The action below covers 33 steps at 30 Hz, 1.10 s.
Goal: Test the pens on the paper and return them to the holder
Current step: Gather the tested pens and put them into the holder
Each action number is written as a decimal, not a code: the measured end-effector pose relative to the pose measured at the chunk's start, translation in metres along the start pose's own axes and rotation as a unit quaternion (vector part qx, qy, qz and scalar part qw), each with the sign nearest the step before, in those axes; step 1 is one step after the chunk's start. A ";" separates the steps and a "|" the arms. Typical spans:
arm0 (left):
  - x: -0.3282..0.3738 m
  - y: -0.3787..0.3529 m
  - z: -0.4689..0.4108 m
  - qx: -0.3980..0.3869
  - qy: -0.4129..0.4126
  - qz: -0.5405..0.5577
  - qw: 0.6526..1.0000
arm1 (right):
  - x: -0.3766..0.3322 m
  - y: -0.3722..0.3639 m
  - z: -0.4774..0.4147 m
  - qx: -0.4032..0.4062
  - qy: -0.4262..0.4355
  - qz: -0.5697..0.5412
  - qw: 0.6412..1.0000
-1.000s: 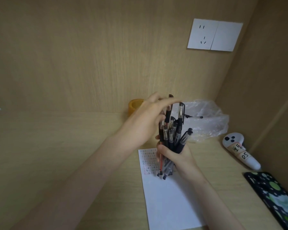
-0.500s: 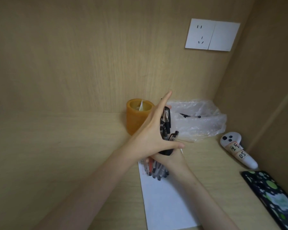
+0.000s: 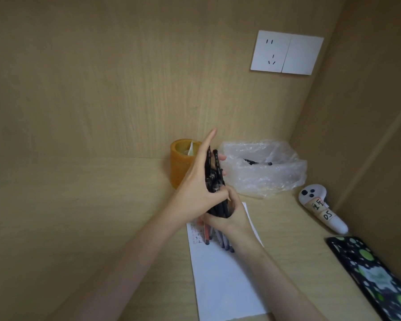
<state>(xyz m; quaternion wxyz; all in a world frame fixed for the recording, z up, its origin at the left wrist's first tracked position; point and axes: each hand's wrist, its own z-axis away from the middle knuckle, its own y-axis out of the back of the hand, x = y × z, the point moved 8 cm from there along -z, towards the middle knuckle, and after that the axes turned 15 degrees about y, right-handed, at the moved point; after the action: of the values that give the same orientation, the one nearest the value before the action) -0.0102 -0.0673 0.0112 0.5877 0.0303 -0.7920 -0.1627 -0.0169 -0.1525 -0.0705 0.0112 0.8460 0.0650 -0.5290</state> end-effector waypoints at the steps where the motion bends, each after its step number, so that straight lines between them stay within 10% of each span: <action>1: -0.002 0.003 -0.001 0.014 0.003 -0.001 1.000 | 0.001 0.001 0.001 0.010 0.001 0.003 1.000; 33: -0.002 0.005 0.010 0.140 -0.016 -0.025 0.990 | 0.009 0.001 0.004 0.010 -0.022 0.074 0.997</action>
<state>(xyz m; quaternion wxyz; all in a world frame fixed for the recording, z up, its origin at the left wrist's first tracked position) -0.0185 -0.0596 0.0081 0.5607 0.1294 -0.8153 -0.0648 -0.0161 -0.1527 -0.0806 0.0429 0.8370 -0.0031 -0.5456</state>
